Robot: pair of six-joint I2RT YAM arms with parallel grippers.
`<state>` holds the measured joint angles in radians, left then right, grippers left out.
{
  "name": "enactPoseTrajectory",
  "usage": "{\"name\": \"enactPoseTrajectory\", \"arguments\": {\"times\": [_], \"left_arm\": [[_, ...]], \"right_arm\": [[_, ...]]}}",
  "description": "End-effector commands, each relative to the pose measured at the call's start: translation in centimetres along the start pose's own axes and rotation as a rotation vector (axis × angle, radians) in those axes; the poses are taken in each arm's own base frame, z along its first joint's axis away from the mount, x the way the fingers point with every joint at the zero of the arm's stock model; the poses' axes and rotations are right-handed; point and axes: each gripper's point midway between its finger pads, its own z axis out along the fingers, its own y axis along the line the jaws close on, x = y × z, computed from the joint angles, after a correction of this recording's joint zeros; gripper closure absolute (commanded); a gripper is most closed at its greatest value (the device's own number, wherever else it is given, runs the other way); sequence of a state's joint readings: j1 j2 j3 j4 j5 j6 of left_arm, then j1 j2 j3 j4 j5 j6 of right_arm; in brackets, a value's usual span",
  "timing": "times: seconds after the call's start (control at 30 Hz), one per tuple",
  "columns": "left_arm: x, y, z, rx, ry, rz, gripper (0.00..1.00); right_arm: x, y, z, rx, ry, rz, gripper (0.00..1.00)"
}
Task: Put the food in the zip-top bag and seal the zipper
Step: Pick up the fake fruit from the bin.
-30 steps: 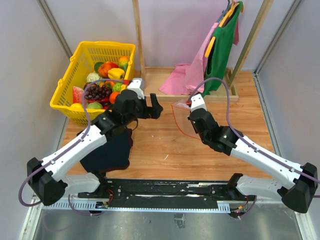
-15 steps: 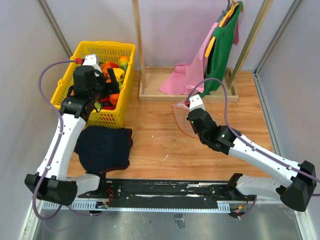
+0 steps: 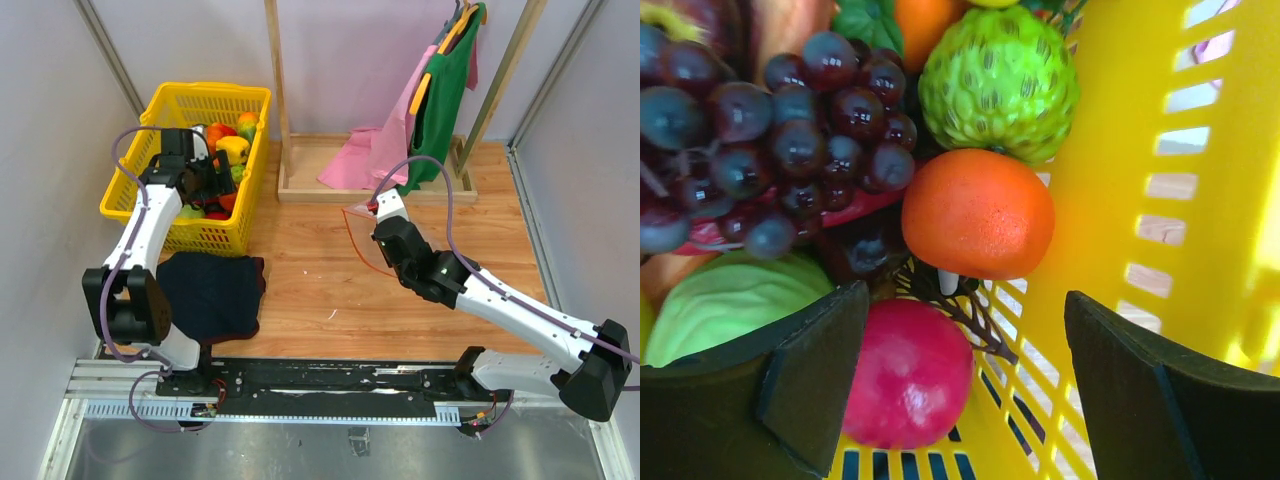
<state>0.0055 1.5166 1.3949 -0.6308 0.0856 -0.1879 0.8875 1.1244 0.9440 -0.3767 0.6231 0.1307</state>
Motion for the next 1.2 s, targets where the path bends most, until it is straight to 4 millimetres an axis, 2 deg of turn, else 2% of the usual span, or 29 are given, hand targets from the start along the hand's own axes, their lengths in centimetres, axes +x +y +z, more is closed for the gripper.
{"name": "enactPoseTrajectory", "arguments": {"times": [0.0, 0.17, 0.4, 0.57, 0.87, 1.0, 1.17], "left_arm": [[-0.1, -0.5, 1.7, 0.054, 0.027, -0.002, 0.18], [1.1, -0.1, 4.1, 0.062, 0.065, -0.021, 0.18], [2.0, 0.4, 6.7, 0.063, 0.102, -0.056, 0.07], [3.0, 0.7, 8.3, 0.057, 0.133, -0.074, 0.07], [6.1, 1.2, 10.7, 0.052, 0.234, -0.100, 0.07], [5.9, 1.2, 10.4, 0.052, 0.231, -0.095, 0.16], [4.3, 1.0, 8.5, 0.046, 0.170, -0.079, 0.29]], "right_arm": [[-0.9, 0.3, -0.2, -0.011, -0.028, 0.018, 0.99], [-0.9, 0.5, 0.0, -0.015, -0.024, 0.013, 0.99], [-0.7, 1.2, 0.4, -0.031, -0.010, 0.003, 0.99], [-0.6, 1.3, 0.6, -0.035, -0.008, 0.001, 0.99], [-0.5, 1.5, 0.6, -0.042, -0.011, 0.004, 0.99], [-0.6, 1.5, 0.5, -0.047, -0.015, 0.007, 0.99], [-0.7, 1.4, 0.3, -0.048, -0.022, 0.011, 0.99]]}}
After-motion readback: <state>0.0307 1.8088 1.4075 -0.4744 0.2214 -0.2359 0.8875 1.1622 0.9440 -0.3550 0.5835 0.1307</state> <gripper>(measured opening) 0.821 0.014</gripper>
